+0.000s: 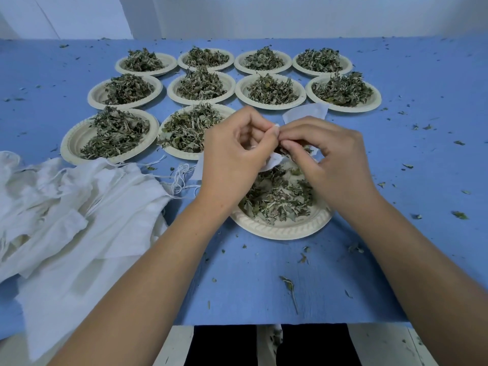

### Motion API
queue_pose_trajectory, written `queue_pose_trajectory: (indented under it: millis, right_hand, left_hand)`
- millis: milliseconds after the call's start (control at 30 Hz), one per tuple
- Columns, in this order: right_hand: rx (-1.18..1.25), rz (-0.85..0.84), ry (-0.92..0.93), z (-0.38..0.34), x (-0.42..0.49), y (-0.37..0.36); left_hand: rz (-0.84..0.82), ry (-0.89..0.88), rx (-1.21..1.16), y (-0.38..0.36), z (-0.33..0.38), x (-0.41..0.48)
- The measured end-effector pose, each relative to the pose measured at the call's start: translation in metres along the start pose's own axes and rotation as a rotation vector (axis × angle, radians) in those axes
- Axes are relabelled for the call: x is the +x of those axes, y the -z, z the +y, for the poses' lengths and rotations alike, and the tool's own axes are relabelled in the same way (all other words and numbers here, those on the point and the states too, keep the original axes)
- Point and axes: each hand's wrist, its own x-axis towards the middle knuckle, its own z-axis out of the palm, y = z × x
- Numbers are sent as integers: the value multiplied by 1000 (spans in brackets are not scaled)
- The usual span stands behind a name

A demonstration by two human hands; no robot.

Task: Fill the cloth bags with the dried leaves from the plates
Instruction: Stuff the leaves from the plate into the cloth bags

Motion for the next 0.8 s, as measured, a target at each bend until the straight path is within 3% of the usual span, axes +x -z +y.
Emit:
queue_pose_trajectory:
  millis: [167, 333, 467, 533, 700, 800]
  right_hand:
    - [91, -88, -11, -1, 1, 7]
    - [-34, -321, -1, -2, -4, 2]
    - [23, -15, 61, 0, -1, 11]
    - [12, 6, 91, 0, -3, 11]
    - [1, -367, 76, -7, -5, -2]
    - [3, -316, 45, -6, -2, 2]
  left_hand:
    - [115, 23, -29, 3, -1, 3]
    - [76, -2, -12, 3, 0, 3]
    - [124, 6, -30, 4, 1, 4]
    - [89, -7, -70, 4, 2, 3]
    - [-66, -43, -111, 3, 6, 0]
    - [0, -28, -92, 2, 5, 1]
